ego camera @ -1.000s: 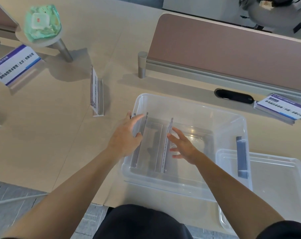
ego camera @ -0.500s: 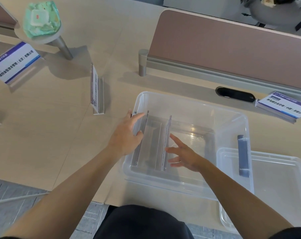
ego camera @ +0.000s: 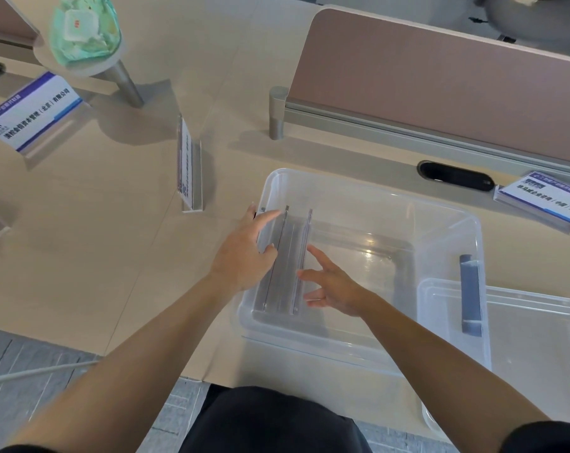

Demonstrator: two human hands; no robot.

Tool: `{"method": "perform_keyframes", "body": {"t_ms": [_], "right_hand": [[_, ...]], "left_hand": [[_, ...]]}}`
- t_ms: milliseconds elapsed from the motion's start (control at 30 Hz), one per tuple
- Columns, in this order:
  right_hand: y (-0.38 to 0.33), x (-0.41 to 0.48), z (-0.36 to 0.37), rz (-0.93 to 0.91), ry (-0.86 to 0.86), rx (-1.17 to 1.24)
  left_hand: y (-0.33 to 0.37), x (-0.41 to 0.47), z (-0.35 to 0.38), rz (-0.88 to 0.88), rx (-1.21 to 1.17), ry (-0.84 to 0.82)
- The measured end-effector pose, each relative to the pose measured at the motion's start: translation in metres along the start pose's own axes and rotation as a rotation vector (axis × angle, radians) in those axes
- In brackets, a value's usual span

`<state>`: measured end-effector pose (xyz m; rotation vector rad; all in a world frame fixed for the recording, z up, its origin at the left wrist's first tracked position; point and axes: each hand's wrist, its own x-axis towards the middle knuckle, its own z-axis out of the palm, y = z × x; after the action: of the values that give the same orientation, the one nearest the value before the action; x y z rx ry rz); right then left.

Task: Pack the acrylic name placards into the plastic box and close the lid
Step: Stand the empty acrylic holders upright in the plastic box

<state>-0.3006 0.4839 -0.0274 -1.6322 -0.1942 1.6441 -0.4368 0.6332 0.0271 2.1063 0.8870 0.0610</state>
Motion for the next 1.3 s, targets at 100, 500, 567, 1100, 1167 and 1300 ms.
{"method": "perform_keyframes", "body": {"t_ms": [100, 500, 567, 1100, 1167, 1300], "right_hand": [[-0.001, 0.001, 0.004, -0.006, 0.005, 0.024], [-0.001, -0.001, 0.005, -0.008, 0.001, -0.004], [0.0, 0.0, 0.005, -0.011, 0.004, -0.007], [-0.004, -0.012, 0.006, -0.031, 0.067, -0.156], [-0.013, -0.013, 0.003, -0.001, 0.113, -0.345], [-0.036, -0.053, -0.009, -0.121, 0.326, -0.57]], "left_hand": [[0.0, 0.0, 0.0, 0.007, 0.001, 0.001], [0.0, 0.0, 0.0, 0.014, -0.008, 0.005], [0.0, 0.0, 0.0, 0.013, -0.012, 0.007], [0.0, -0.002, -0.003, 0.05, 0.085, 0.007], [-0.001, 0.002, 0.001, 0.052, 0.194, 0.06], [0.003, -0.008, 0.001, 0.286, 0.084, 0.35]]}}
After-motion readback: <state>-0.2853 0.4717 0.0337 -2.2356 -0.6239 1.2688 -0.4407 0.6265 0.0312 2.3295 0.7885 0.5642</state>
